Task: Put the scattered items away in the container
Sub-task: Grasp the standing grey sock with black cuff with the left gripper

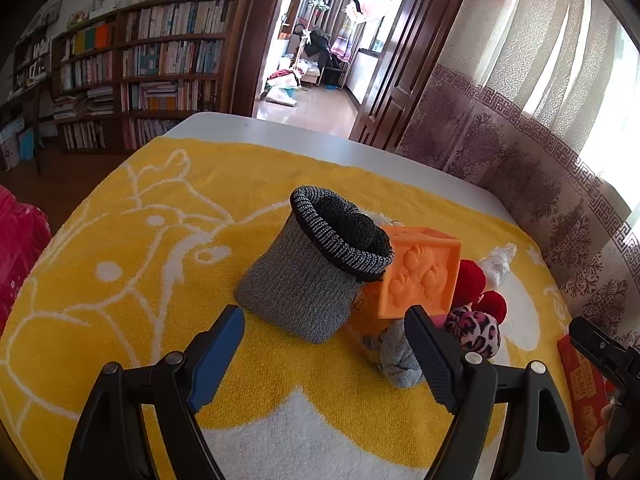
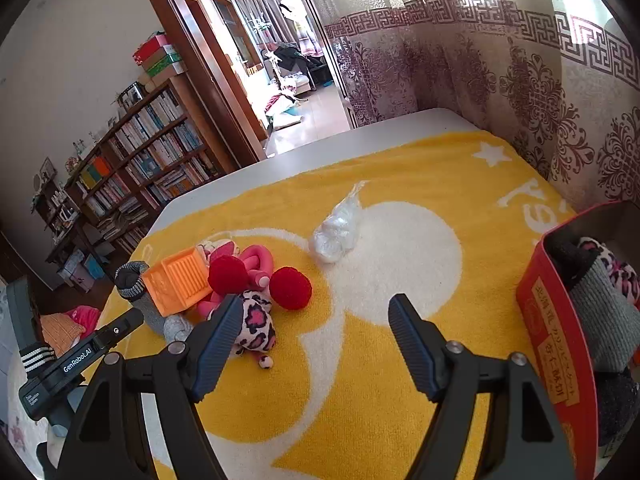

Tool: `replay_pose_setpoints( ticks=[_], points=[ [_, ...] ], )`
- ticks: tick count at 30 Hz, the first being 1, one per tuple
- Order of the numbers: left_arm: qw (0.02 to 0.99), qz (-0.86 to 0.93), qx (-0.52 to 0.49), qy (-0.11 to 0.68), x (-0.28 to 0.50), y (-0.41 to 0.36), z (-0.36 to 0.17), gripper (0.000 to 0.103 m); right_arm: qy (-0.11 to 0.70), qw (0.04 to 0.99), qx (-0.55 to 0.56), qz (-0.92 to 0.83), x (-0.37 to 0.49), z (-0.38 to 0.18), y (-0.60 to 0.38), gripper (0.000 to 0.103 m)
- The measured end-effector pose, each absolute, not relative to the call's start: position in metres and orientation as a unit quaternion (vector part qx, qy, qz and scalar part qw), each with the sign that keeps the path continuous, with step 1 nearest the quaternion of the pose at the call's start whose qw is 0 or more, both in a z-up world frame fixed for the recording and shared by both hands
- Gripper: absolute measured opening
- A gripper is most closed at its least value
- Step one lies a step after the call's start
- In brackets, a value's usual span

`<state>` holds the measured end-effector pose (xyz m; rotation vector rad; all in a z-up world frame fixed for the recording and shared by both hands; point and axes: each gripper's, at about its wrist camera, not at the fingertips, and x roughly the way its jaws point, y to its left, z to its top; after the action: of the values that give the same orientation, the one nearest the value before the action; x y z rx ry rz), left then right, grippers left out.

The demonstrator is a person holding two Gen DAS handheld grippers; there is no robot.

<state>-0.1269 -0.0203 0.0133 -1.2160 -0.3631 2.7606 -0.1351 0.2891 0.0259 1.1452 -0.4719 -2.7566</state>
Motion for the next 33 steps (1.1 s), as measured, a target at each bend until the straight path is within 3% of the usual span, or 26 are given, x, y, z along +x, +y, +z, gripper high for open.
replay_pose_setpoints(
  ticks=[8, 27, 30, 33],
  points=[
    [0.058, 0.897, -0.433, -0.064, -0.158, -0.013, 0.003, 0.084, -0.162, 0.071, 0.393, -0.902, -0.138, 0.008, 0.286, 0.078],
    [0.034, 0.900, -0.428, -0.075, -0.206, -0.025, -0.017, 0.084, -0.147, 0.079, 0.414, -0.895, -0.140, -0.008, 0.277, 0.078],
    [0.049, 0.898, -0.429, -0.084, -0.202, -0.027, -0.016, 0.061, -0.145, 0.080, 0.413, -0.895, -0.140, -0.009, 0.277, 0.078],
    [0.044, 0.904, -0.418, -0.083, -0.195, -0.029, -0.009, 0.057, -0.144, 0.080, 0.412, -0.896, -0.139, -0.010, 0.277, 0.078]
  ],
)
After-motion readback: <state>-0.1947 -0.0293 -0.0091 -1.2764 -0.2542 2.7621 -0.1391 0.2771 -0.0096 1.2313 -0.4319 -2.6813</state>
